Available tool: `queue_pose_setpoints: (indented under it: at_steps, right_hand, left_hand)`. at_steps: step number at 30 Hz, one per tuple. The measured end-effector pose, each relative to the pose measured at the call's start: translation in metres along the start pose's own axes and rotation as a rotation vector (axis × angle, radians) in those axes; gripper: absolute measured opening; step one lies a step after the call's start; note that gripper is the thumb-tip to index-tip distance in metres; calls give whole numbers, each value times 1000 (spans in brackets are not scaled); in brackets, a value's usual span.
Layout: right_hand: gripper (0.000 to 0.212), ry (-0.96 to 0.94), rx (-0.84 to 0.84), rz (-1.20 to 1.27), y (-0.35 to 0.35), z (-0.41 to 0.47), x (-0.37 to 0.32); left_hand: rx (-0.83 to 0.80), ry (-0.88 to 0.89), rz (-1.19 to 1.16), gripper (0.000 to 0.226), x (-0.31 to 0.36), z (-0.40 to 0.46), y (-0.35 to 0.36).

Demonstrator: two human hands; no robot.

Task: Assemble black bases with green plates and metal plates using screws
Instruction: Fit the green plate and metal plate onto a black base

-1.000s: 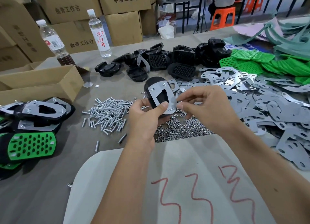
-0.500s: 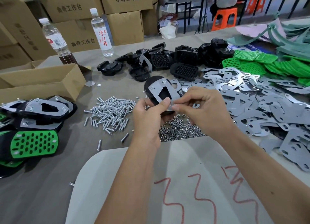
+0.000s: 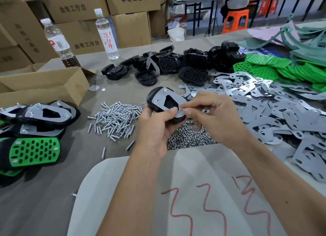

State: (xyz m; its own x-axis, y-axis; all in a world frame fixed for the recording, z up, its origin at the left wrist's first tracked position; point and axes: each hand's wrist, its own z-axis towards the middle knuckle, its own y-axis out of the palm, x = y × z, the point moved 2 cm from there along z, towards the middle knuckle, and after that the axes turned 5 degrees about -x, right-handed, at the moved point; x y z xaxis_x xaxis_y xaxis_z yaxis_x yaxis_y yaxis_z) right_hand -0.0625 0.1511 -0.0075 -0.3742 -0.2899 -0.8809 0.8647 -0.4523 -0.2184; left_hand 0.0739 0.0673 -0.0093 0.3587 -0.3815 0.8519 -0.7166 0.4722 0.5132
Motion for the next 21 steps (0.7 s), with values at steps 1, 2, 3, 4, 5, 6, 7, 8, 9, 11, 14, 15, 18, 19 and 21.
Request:
queue_pose_setpoints:
  at_steps: [1,2,3,4,5,6,7,8,9,11,14,15,18,19,21]
  right_hand:
    - [16,7,-14,21,-1,0,1]
    - [17,13,-25,40,-3,0,2]
    - [16,22,-28,53,-4,0,3]
    - [14,33,-20,58,-4,0,3]
    - [11,41,-3,60,-4,0,4]
    - [9,50,24,66,-2,-1,3]
    - [11,58,61,70,0,-2,4]
    - [15,64,102,69,3,-3,4]
    - [19,62,142,63,4,-3,5]
    - [20,46,166,60,5,-4,4]
    - [16,19,45,115,7,-4,1]
    - [21,25,4,137,8,-4,2]
    - [11,68,-4,160,10,-6,0]
    - [26,72,59,134,8,-6,2]
    - [52,62,148,85,4,-5,4]
  left_hand:
    - [-1,-1,-5,38,-1,0,0]
    - [0,3,-6,39,-1,0,0]
    - [3,10,1,39,-1,0,0]
    - [8,18,13,40,-2,0,0]
    - [13,27,27,41,-2,1,0]
    - [17,34,35,41,-4,0,1]
    - [19,38,36,41,-5,0,1]
    - [20,40,32,41,-5,0,2]
    - [18,41,22,40,-6,0,3]
    - [9,44,-19,39,-6,1,5]
    - [15,55,-77,40,-5,3,5]
    - [27,59,-89,41,-5,3,4]
    - [86,67,-128,44,-3,5,0]
    - [104,67,-153,45,-2,6,-1]
    - [125,63,-207,45,-2,7,-2]
